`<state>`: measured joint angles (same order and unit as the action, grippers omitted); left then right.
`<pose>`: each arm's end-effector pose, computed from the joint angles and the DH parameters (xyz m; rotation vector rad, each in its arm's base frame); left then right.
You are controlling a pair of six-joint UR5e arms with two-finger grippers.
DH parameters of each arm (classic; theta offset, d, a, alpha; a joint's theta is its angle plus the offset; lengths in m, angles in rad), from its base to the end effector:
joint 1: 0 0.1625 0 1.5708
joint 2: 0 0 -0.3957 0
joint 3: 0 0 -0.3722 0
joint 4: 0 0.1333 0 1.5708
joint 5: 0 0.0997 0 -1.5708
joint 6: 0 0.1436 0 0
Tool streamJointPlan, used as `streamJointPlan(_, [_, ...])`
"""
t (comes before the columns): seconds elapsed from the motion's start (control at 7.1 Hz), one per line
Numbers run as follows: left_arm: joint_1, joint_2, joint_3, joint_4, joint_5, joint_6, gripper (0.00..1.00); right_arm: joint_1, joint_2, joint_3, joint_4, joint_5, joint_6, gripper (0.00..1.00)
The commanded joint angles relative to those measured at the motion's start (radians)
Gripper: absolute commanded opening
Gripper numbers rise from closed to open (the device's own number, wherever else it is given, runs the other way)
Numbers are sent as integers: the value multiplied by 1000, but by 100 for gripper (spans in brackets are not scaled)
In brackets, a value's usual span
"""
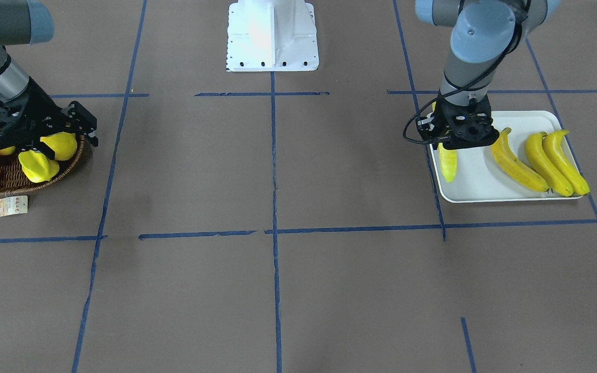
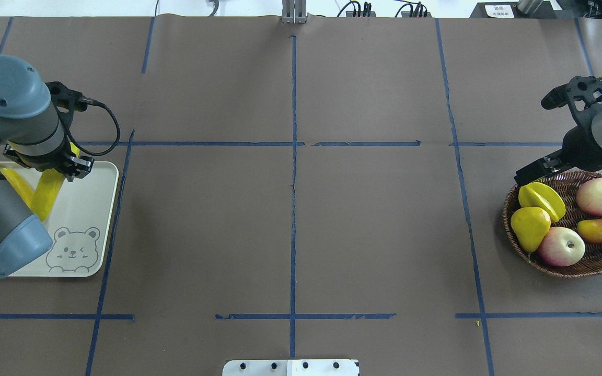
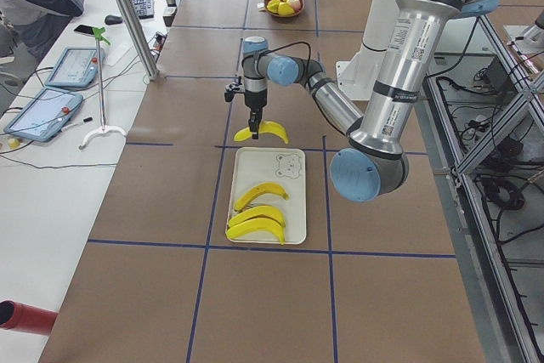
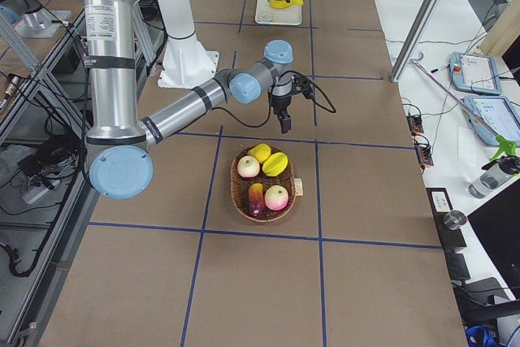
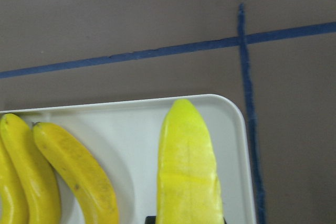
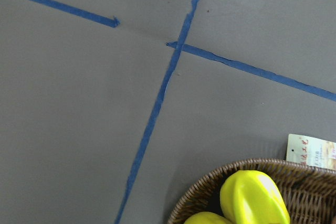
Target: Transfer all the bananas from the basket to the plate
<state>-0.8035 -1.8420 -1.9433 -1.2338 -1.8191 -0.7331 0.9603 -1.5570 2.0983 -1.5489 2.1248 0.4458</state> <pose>0.3049 -0.4573 0.4230 0.0553 0.3883 0.0718 -0.2244 -0.4214 0.4164 0.2028 -0.7445 -0.3124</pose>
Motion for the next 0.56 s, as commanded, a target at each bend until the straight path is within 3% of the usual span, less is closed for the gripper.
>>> streamJointPlan(0.0, [6, 29, 84, 2, 169, 12, 0, 11, 0, 22, -50, 0, -49, 100])
streamJointPlan(0.42, [106, 15, 152, -4, 218, -114, 0, 11, 0, 28, -50, -2, -49, 100])
